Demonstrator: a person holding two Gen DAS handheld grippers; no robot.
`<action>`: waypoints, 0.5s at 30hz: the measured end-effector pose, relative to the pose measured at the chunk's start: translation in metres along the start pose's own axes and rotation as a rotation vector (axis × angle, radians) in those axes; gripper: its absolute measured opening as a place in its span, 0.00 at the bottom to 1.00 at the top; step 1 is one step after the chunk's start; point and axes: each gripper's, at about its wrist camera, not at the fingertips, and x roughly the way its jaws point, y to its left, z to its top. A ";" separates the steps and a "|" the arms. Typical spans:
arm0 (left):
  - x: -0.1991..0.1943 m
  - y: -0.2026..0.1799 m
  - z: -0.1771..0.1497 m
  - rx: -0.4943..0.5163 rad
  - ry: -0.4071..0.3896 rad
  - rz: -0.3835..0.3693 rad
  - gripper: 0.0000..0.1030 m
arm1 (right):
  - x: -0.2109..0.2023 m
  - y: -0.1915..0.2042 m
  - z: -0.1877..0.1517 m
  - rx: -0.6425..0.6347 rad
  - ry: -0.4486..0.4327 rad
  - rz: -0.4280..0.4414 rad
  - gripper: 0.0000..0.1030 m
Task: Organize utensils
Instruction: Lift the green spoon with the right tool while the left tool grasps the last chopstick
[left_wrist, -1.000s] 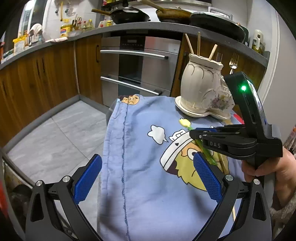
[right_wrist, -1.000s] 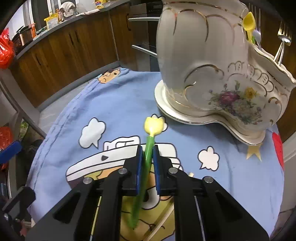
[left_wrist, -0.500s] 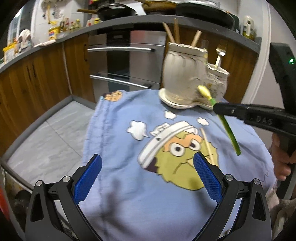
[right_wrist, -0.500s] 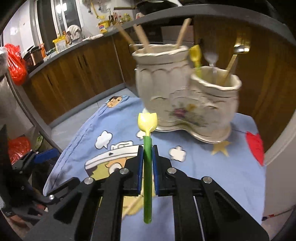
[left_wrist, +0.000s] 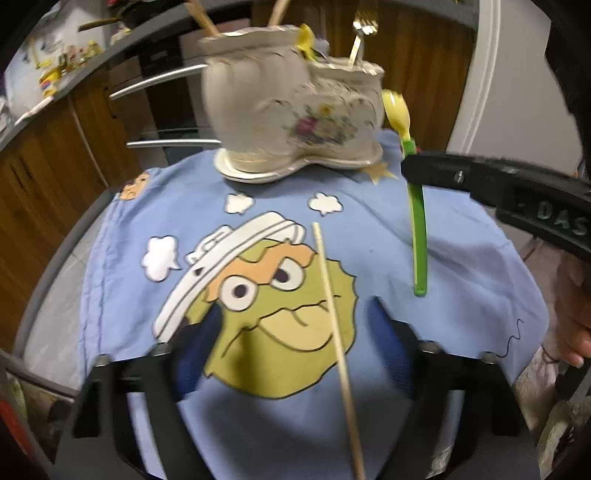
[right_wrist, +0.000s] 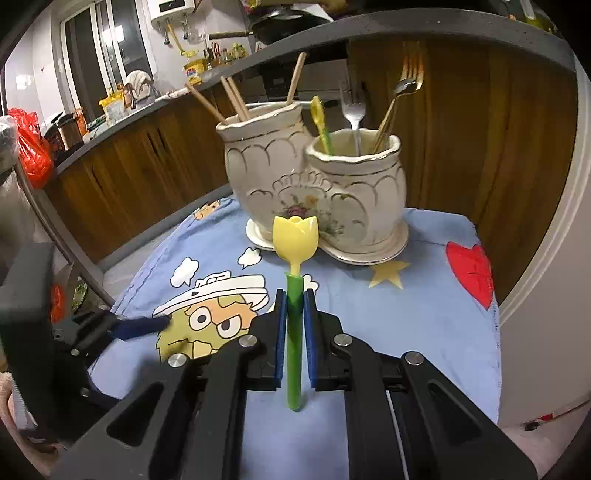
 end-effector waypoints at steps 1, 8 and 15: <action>0.003 -0.004 0.002 0.010 0.011 -0.001 0.61 | -0.002 -0.002 0.000 0.005 -0.011 0.008 0.09; 0.020 -0.019 0.011 0.037 0.110 -0.008 0.24 | -0.017 -0.017 0.001 0.019 -0.043 0.023 0.09; 0.022 -0.020 0.013 0.043 0.143 -0.003 0.20 | -0.024 -0.026 0.002 0.035 -0.058 0.034 0.09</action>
